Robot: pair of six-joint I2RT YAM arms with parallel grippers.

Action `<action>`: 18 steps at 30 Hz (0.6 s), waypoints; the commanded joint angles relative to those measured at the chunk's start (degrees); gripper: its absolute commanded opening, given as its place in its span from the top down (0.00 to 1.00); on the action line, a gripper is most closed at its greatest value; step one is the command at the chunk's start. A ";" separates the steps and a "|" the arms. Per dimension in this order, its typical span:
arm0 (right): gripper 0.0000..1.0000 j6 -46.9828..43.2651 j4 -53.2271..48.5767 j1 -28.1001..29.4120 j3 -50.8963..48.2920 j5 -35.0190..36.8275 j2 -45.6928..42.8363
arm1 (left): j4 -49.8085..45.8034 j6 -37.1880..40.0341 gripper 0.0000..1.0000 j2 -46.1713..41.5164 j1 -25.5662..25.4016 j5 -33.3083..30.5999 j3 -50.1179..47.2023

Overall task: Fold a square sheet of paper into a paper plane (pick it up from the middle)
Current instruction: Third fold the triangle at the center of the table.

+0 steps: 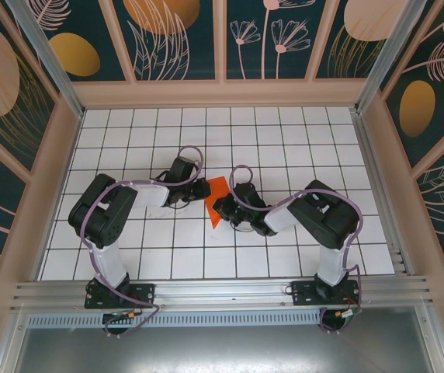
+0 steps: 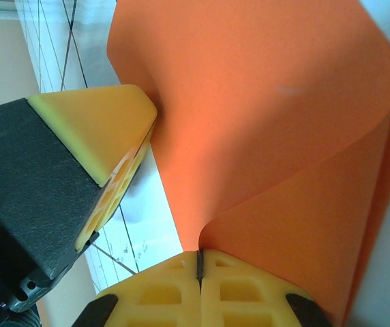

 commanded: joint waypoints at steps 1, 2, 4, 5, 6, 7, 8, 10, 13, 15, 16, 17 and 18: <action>1.00 -1.66 0.20 0.37 1.08 -0.72 1.20 | -1.34 0.18 0.84 1.46 -0.23 0.25 -1.17; 1.00 -1.84 0.17 0.37 1.17 -0.73 1.18 | -1.28 0.16 0.84 1.54 -0.24 0.27 -1.17; 1.00 -2.06 -0.48 0.32 1.28 -0.73 1.29 | -1.34 0.12 0.84 1.57 -0.20 0.25 -1.22; 1.00 -2.18 -0.41 0.32 1.38 -0.87 1.37 | -1.27 0.11 0.84 1.61 -0.19 0.25 -1.17; 1.00 -2.27 -0.26 0.37 1.43 -0.95 1.46 | -1.32 0.18 0.84 1.58 -0.26 0.33 -1.17; 1.00 -2.28 -0.43 0.35 1.49 -0.91 1.55 | -1.29 0.18 0.84 1.58 -0.23 0.34 -1.17; 1.00 -2.28 -0.84 0.28 1.65 -0.89 1.70 | -1.36 0.27 0.84 1.58 -0.24 0.38 -1.17; 1.00 -2.20 -0.85 0.19 1.79 -1.01 1.94 | -1.49 0.25 0.84 1.55 -0.14 0.34 -1.17; 1.00 -2.28 -1.03 0.12 1.85 -1.20 2.23 | -1.45 0.27 0.84 1.53 -0.20 0.34 -1.05; 1.00 -2.30 -1.11 0.11 1.97 -1.26 2.37 | -1.45 0.26 0.84 1.44 -0.25 0.34 -1.08; 1.00 -2.28 -1.26 0.17 1.92 -1.19 2.39 | -1.45 0.27 0.84 1.47 -0.18 0.34 -1.12; 1.00 -2.19 -1.53 0.09 1.92 -1.10 2.36 | -1.51 0.22 0.84 1.48 -0.21 0.34 -1.07; 1.00 -2.19 -1.77 0.03 1.97 -1.04 2.34 | -1.58 0.14 0.84 1.41 -0.22 0.25 -1.04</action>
